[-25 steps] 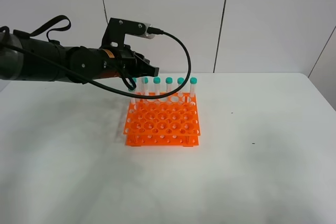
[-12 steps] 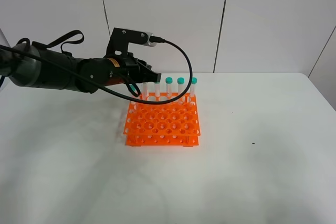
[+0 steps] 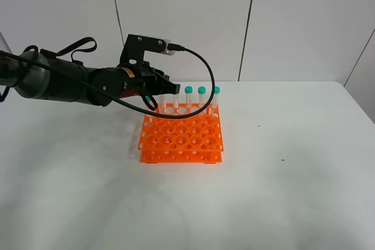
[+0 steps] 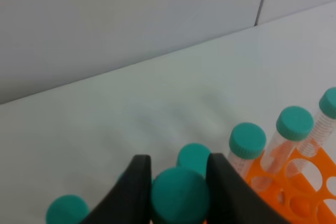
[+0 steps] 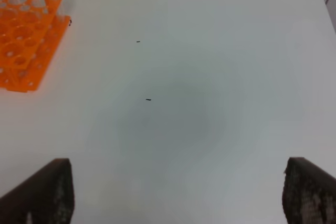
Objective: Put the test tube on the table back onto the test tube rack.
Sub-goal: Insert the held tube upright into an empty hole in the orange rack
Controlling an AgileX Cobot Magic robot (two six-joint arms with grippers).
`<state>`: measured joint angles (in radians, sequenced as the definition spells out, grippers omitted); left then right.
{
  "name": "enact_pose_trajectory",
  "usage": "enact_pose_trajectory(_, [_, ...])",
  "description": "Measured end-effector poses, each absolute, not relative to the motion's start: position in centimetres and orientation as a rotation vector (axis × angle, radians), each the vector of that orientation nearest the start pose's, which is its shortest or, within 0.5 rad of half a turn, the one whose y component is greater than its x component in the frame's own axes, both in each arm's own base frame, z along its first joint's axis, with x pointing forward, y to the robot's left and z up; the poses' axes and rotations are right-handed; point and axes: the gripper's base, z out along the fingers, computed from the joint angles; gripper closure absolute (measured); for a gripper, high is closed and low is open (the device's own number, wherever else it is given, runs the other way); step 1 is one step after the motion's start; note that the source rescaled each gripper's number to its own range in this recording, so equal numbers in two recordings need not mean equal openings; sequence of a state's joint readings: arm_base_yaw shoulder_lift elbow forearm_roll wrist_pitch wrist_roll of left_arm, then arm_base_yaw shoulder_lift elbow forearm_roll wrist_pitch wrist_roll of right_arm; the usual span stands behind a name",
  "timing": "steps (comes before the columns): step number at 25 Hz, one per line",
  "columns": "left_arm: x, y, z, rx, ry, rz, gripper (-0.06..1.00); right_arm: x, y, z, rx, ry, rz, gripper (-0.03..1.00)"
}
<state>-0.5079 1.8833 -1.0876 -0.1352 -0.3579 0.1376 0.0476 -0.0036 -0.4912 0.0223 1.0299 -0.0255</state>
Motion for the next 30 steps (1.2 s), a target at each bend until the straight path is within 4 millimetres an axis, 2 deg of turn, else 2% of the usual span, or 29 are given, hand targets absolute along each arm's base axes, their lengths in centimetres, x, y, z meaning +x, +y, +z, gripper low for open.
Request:
enact_pose_trajectory(3, [36.4, -19.8, 19.9, 0.453, 1.889, -0.296, 0.94, -0.3, 0.2, 27.7, -0.074, 2.017, 0.041, 0.10])
enact_pose_trajectory(7, [36.6, -19.9, 18.3, 0.441, 1.937, -0.304, 0.94, -0.3, 0.2, 27.7, -0.074, 2.017, 0.041, 0.10])
enact_pose_trajectory(18, [36.6, -19.9, 18.2, 0.438, 1.932, -0.305, 0.94, -0.3, 0.2, 27.7, -0.074, 2.017, 0.041, 0.10])
enact_pose_trajectory(24, [35.8, -19.4, 17.2, 0.436, 1.935, -0.298, 0.94, -0.3, 0.2, 27.7, -0.074, 2.017, 0.041, 0.10])
enact_pose_trajectory(30, [35.8, -19.3, 17.2, 0.430, 1.916, -0.298, 0.94, -0.3, 0.2, 27.7, -0.074, 2.017, 0.041, 0.10])
